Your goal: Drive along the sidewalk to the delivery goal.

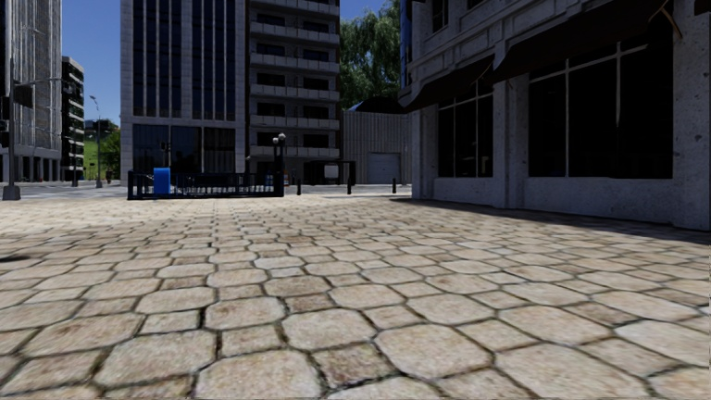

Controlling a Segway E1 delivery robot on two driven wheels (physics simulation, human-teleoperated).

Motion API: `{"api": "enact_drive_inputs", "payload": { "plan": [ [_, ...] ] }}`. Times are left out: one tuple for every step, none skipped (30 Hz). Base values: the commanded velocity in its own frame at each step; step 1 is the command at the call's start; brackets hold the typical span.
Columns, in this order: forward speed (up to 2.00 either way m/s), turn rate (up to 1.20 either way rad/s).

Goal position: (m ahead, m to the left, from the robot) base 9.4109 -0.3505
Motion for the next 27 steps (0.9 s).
{"api": "enact_drive_inputs", "payload": {
  "plan": [
    [2.00, 0.30],
    [2.00, 0.32],
    [2.00, 0.33],
    [2.00, 0.31],
    [2.00, 0.13],
    [2.00, 0.13],
    [2.00, 0.00],
    [2.00, 0.00],
    [2.00, 0.00],
    [2.00, 0.00],
    [2.00, 0.00],
    [2.00, 0.00],
    [2.00, 0.00],
    [2.00, 0.00],
    [2.00, 0.00],
    [2.00, 0.00],
    [2.00, 0.00],
    [2.00, 0.00],
    [2.00, 0.00],
    [2.00, 0.00],
    [2.00, 0.00],
    [2.00, 0.00],
    [2.00, 0.00],
    [2.00, 0.00],
    [2.00, 0.00],
    [2.00, 0.00],
    [2.00, 0.00]
  ]
}}
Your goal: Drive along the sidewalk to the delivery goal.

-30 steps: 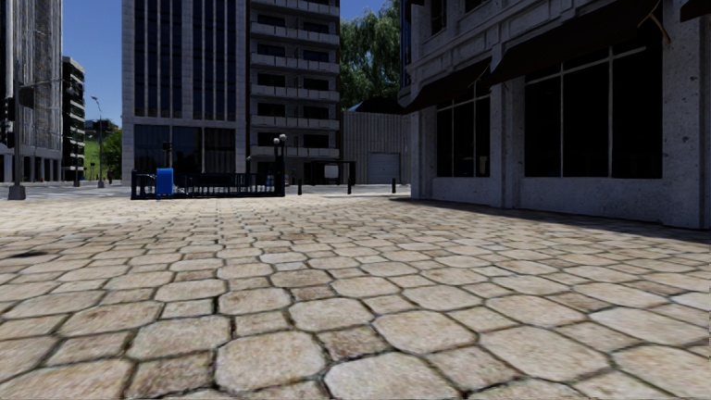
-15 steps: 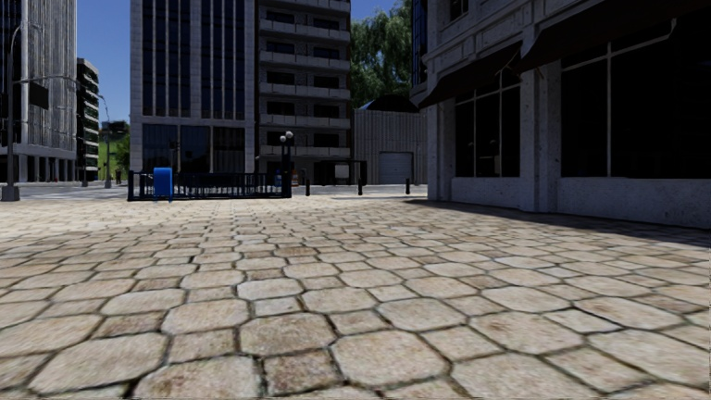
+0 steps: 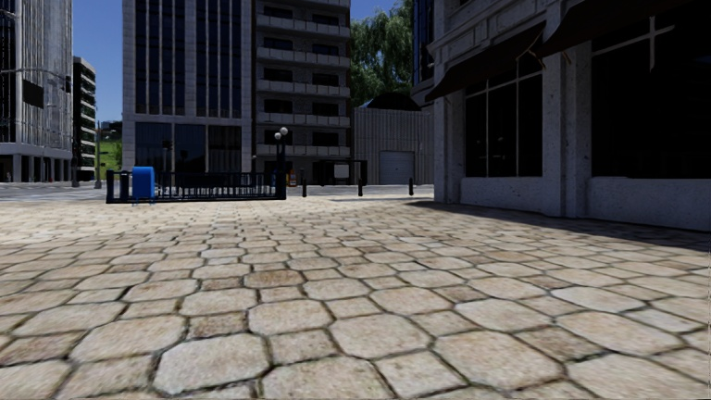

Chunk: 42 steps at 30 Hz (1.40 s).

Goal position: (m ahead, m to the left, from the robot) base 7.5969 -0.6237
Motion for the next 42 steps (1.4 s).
{"api": "enact_drive_inputs", "payload": {
  "plan": [
    [2.00, 0.06],
    [2.00, 0.09],
    [2.00, 0.09],
    [2.00, 0.10],
    [2.00, 0.10],
    [2.00, 0.04],
    [2.00, 0.04],
    [2.00, 0.00],
    [2.00, 0.00],
    [2.00, 0.00],
    [2.00, 0.00],
    [2.00, 0.00],
    [2.00, 0.00],
    [2.00, 0.00],
    [2.00, 0.00],
    [2.00, 0.00],
    [2.00, 0.00],
    [2.00, 0.00],
    [2.00, 0.00],
    [2.00, 0.00],
    [2.00, 0.00],
    [2.00, -0.15],
    [2.00, -0.15],
    [2.00, -0.23],
    [2.00, -0.26],
    [2.00, -0.26],
    [2.00, -0.26],
    [2.00, -0.24],
    [2.00, -0.09],
    [2.00, -0.09],
    [2.00, 0.00],
    [2.00, 0.00],
    [2.00, 0.00],
    [2.00, 0.00],
    [2.00, 0.00],
    [2.00, 0.00],
    [2.00, 0.00],
    [2.00, 0.00],
    [2.00, 0.00],
    [2.00, 0.00],
    [2.00, -0.07],
    [2.00, -0.07]
  ]
}}
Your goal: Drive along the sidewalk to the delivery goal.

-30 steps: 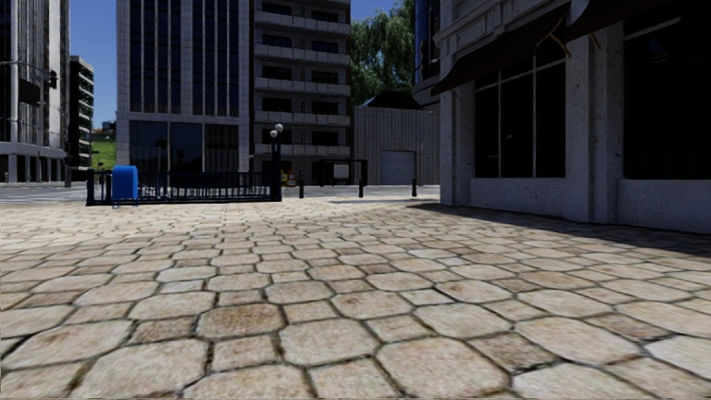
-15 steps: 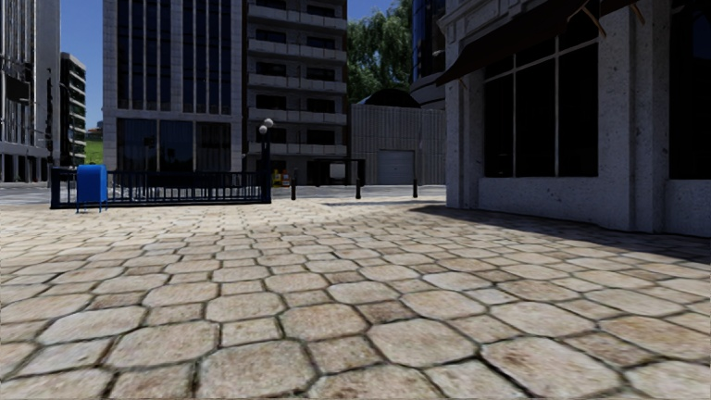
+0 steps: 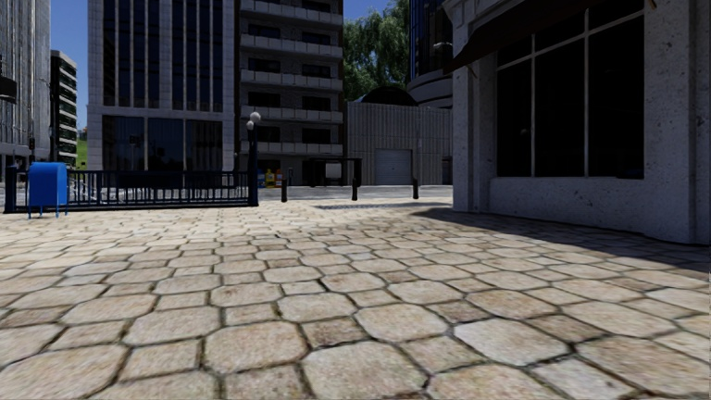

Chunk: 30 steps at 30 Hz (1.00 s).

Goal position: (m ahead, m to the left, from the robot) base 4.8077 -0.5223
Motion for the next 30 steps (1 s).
{"api": "enact_drive_inputs", "payload": {
  "plan": [
    [2.00, -0.54],
    [2.00, -0.63],
    [2.00, -0.65],
    [2.00, -0.65],
    [2.00, -0.65],
    [2.00, -0.62],
    [2.00, -0.54],
    [2.00, -0.54],
    [2.00, -0.43],
    [2.00, -0.28],
    [2.00, -0.07],
    [2.00, -0.07],
    [2.00, 0.00],
    [2.00, 0.00],
    [2.00, 0.00],
    [2.00, 0.00],
    [2.00, 0.00],
    [2.00, 0.00],
    [2.00, 0.00],
    [2.00, 0.00],
    [2.00, 0.00],
    [2.00, 0.00],
    [2.00, 0.00],
    [2.00, 0.00],
    [2.00, 0.00],
    [2.00, 0.00],
    [2.00, 0.00],
    [2.00, 0.00],
    [2.00, 0.00],
    [2.00, 0.00]
  ]
}}
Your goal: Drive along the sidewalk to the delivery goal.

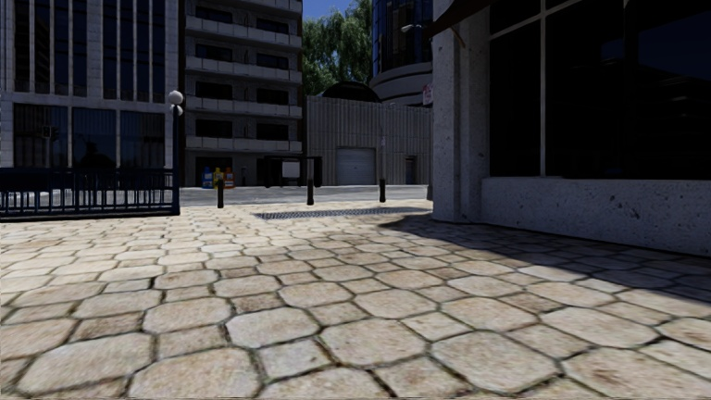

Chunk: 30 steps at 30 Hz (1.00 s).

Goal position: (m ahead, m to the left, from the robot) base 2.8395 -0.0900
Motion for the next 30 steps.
{"api": "enact_drive_inputs", "payload": {
  "plan": [
    [2.00, 0.00],
    [2.00, 0.00],
    [2.00, 0.00],
    [2.00, 0.00],
    [2.00, 0.00],
    [2.00, 0.00],
    [2.00, 0.00],
    [2.00, 0.00],
    [2.00, 0.00],
    [2.00, 0.00],
    [2.00, 0.00],
    [2.00, 0.00],
    [2.00, 0.00],
    [2.00, 0.00],
    [2.00, 0.00],
    [2.00, 0.00],
    [2.00, 0.00],
    [2.00, 0.00],
    [2.00, 0.00],
    [2.00, 0.00],
    [2.00, 0.00],
    [2.00, 0.00],
    [2.00, 0.00],
    [2.00, 0.00],
    [2.00, 0.00],
    [2.00, 0.00],
    [2.00, 0.00],
    [2.00, 0.00],
    [2.00, 0.00],
    [2.00, 0.00]
  ]
}}
